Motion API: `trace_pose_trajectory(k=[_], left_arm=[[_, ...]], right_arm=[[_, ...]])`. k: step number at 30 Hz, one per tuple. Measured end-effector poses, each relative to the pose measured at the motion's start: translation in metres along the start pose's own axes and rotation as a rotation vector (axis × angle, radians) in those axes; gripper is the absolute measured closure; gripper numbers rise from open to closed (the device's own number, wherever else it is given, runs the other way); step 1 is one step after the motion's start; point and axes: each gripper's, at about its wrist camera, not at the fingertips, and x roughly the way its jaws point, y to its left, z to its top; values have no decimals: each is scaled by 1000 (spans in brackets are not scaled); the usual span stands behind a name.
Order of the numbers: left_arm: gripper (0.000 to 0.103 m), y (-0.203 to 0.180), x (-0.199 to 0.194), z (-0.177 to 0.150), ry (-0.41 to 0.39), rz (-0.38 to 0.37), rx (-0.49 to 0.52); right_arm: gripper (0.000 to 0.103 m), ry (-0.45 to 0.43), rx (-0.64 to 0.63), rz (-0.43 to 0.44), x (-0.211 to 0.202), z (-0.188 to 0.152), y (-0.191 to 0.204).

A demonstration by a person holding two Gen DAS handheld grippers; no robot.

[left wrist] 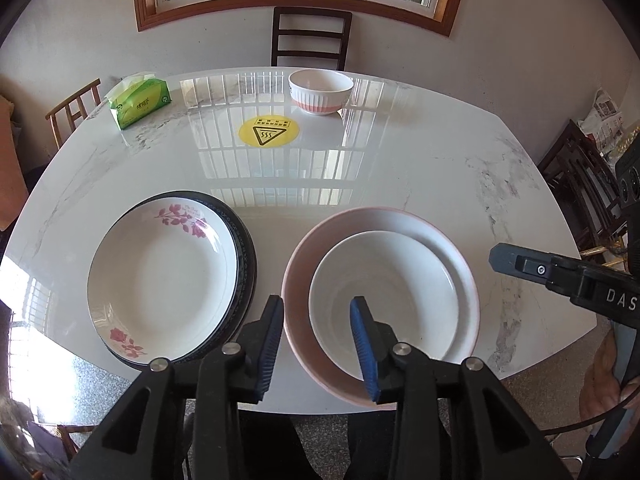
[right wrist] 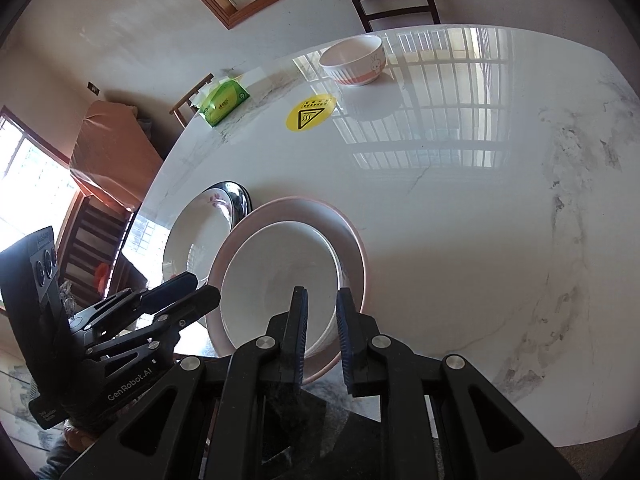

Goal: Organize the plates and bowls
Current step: 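Move both grippers to the small pink-patterned white bowl and grasp its rim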

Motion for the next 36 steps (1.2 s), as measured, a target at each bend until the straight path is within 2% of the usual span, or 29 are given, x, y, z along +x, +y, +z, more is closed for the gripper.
trace_pose_trajectory(k=[3, 8, 10, 11, 12, 13, 19, 23, 25, 30, 36], left_arm=[[67, 6, 0, 7, 2, -6, -19], [67, 14, 7, 22, 11, 5, -31], [67, 17, 13, 30, 25, 6, -38], [67, 19, 16, 35, 35, 4, -42], [67, 21, 21, 40, 46, -4, -48], [67, 23, 25, 45, 57, -12, -55], [67, 37, 52, 86, 81, -25, -68], [67, 52, 80, 120, 110, -96, -88], [67, 57, 93, 135, 103, -104, -88], [67, 67, 128, 173, 114, -179, -92], [67, 71, 159, 220, 110, -280, -117]], right_arm=[[87, -47, -9, 21, -9, 8, -8], [87, -128, -70, -9, -17, 17, -26], [83, -153, -65, -20, -15, 23, -38], [78, -162, -59, -20, -14, 26, -45], [72, -161, -51, -18, -11, 29, -51], [71, -154, -38, -20, -6, 33, -59], [70, -90, -1, -67, 24, 61, -90], [70, -50, 44, -36, 44, 81, -112], [70, -46, 58, -32, 52, 91, -121], [69, -58, 96, -7, 73, 120, -140], [68, -45, 122, 14, 98, 165, -145]])
